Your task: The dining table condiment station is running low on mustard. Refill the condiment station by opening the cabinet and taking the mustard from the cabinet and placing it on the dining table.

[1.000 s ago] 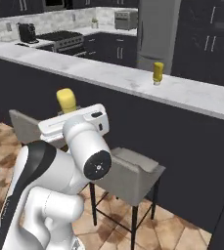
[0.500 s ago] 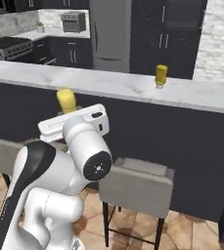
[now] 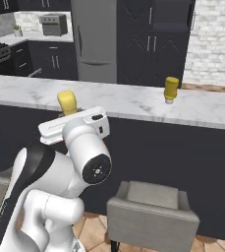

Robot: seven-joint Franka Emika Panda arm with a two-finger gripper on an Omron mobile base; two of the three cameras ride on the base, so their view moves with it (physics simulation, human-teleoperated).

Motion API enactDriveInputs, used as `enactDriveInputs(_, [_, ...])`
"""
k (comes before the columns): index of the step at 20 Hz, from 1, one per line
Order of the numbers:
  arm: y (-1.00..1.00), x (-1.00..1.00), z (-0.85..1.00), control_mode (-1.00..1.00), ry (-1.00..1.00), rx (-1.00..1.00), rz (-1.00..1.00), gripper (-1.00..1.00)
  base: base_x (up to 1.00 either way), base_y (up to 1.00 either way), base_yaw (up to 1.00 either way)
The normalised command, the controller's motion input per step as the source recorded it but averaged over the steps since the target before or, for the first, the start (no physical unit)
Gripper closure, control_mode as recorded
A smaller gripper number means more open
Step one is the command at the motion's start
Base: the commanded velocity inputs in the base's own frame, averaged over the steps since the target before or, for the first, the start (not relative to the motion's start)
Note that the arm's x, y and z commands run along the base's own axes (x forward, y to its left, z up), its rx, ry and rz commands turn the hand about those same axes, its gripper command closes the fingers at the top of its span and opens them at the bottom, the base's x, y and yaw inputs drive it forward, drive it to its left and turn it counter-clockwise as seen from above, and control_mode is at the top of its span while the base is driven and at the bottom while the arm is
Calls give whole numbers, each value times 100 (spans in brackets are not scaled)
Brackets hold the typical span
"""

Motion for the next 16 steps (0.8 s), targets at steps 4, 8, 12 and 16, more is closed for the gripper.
enactDriveInputs(4, [0,0,0,100,0,0,0,100,71,0,0])
enactDriveInputs(8, [1,98,0,-100,-2,1,7,100,0,0,0])
enactDriveInputs(12, [4,100,0,-100,-1,2,13,100,0,0,0])
enactDriveInputs(16, [32,100,-4,-100,0,3,16,100,0,0,0])
